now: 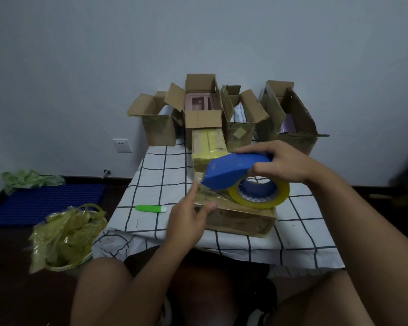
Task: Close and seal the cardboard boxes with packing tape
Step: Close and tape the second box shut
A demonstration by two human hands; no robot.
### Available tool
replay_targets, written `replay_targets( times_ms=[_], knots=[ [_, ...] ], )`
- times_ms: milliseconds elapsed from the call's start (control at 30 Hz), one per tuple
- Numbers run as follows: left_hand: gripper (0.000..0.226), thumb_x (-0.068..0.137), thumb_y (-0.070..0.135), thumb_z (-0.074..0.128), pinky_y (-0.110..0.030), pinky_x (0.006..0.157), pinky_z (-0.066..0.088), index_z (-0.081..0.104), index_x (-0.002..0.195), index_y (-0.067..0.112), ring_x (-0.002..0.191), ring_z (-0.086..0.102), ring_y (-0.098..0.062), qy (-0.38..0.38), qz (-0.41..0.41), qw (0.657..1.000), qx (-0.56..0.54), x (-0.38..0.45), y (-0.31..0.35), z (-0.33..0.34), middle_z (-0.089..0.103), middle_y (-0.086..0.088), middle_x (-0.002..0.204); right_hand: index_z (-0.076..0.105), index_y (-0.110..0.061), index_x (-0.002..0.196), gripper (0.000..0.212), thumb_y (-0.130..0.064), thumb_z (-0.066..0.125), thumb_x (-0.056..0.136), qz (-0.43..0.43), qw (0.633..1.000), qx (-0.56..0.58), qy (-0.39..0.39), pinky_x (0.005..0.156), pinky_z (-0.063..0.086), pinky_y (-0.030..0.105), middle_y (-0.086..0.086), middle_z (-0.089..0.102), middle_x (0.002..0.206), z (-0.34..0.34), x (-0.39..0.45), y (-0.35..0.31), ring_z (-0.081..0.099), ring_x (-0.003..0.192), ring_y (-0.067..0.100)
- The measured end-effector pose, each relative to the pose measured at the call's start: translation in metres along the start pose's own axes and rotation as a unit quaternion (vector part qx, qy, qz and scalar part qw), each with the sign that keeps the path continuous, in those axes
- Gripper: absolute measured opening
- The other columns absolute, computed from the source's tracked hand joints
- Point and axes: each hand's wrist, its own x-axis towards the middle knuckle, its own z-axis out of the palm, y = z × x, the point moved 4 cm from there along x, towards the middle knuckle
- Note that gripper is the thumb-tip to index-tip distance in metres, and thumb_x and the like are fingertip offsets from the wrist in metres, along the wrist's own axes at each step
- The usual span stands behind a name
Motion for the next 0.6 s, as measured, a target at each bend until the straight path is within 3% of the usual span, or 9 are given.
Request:
replay_targets(
  times_ms=[100,167,200,267,300,367,433,533,600],
  knots=[
    [0.071,0.092,0.051,0.056,-0.029,0.072,0.045,0.021,0.153,0.037,0.086,0.058,-0.012,-0.01,0.011,0.998,0.055,0.004,-0.017,-0.015,0.061,0.006,0.101,0.06,-0.039,0.132,0.062,-0.05,0.063,0.071,-0.015,1.0,-0.009,-0.022,0.095,0.045,0.028,-0.018,0.06,0.119,0.012,0.015,-0.013,0.059,0.102,0.003],
    [0.066,0.093,0.057,0.049,-0.033,0.084,0.049,0.024,0.152,0.04,0.108,0.057,-0.015,-0.038,0.037,0.993,0.101,0.004,-0.026,-0.018,0.059,0.007,0.12,0.058,-0.035,0.135,0.063,-0.046,0.062,0.073,-0.021,0.999,-0.018,-0.039,0.099,0.045,0.031,-0.01,0.059,0.126,0.022,0.023,-0.021,0.058,0.106,0.006],
    [0.066,0.093,0.062,0.045,-0.036,0.094,0.048,0.023,0.152,0.041,0.125,0.049,-0.017,-0.052,0.049,0.989,0.128,0.003,-0.03,-0.019,0.051,0.005,0.138,0.057,-0.035,0.135,0.064,-0.046,0.062,0.072,-0.024,0.998,-0.023,-0.045,0.1,0.045,0.033,-0.008,0.059,0.129,0.026,0.024,-0.024,0.058,0.106,0.006],
    [0.075,0.09,0.071,0.039,-0.043,0.113,0.034,0.016,0.154,0.04,0.148,0.016,-0.015,-0.071,0.074,0.979,0.178,0.005,-0.031,-0.023,0.015,0.009,0.162,0.057,-0.035,0.135,0.064,-0.045,0.062,0.072,-0.027,0.998,-0.027,-0.048,0.101,0.045,0.035,-0.007,0.058,0.131,0.03,0.026,-0.025,0.057,0.107,0.005],
    [0.08,0.088,0.073,0.039,-0.042,0.118,0.024,0.013,0.155,0.038,0.15,0.002,-0.011,-0.078,0.096,0.972,0.197,0.007,-0.028,-0.025,0.002,0.012,0.164,0.058,-0.035,0.135,0.063,-0.045,0.062,0.072,-0.025,0.998,-0.027,-0.048,0.102,0.046,0.036,-0.007,0.058,0.131,0.03,0.026,-0.025,0.058,0.107,0.006],
    [0.092,0.082,0.08,0.038,-0.038,0.122,0.012,0.012,0.156,0.032,0.15,-0.008,-0.008,-0.1,0.154,0.956,0.229,0.014,-0.019,-0.028,-0.004,0.011,0.164,0.058,-0.037,0.134,0.063,-0.045,0.064,0.072,-0.018,0.998,-0.023,-0.047,0.104,0.046,0.038,-0.008,0.058,0.132,0.028,0.026,-0.022,0.058,0.109,0.008],
    [0.1,0.075,0.088,0.032,-0.04,0.123,0.011,0.02,0.155,0.029,0.15,-0.001,-0.012,-0.133,0.191,0.937,0.26,0.021,-0.014,-0.027,0.002,0.006,0.165,0.058,-0.038,0.135,0.064,-0.045,0.065,0.072,-0.013,0.998,-0.018,-0.052,0.104,0.045,0.038,-0.01,0.057,0.132,0.026,0.026,-0.019,0.058,0.109,0.008],
    [0.098,0.072,0.09,0.034,-0.037,0.116,0.028,0.03,0.15,0.03,0.142,0.026,-0.017,-0.146,0.2,0.925,0.287,0.03,-0.017,-0.025,0.02,0.003,0.161,0.056,-0.04,0.135,0.064,-0.048,0.07,0.073,-0.014,0.998,-0.015,-0.063,0.104,0.045,0.035,-0.014,0.055,0.133,0.028,0.026,-0.018,0.056,0.112,0.005],
    [0.094,0.073,0.088,0.038,-0.035,0.109,0.037,0.033,0.148,0.031,0.136,0.034,-0.016,-0.128,0.202,0.928,0.286,0.031,-0.02,-0.024,0.026,0.006,0.158,0.056,-0.041,0.135,0.062,-0.048,0.077,0.078,-0.016,0.998,-0.017,-0.066,0.104,0.045,0.034,-0.015,0.055,0.132,0.029,0.027,-0.017,0.055,0.114,0.006]
  ],
)
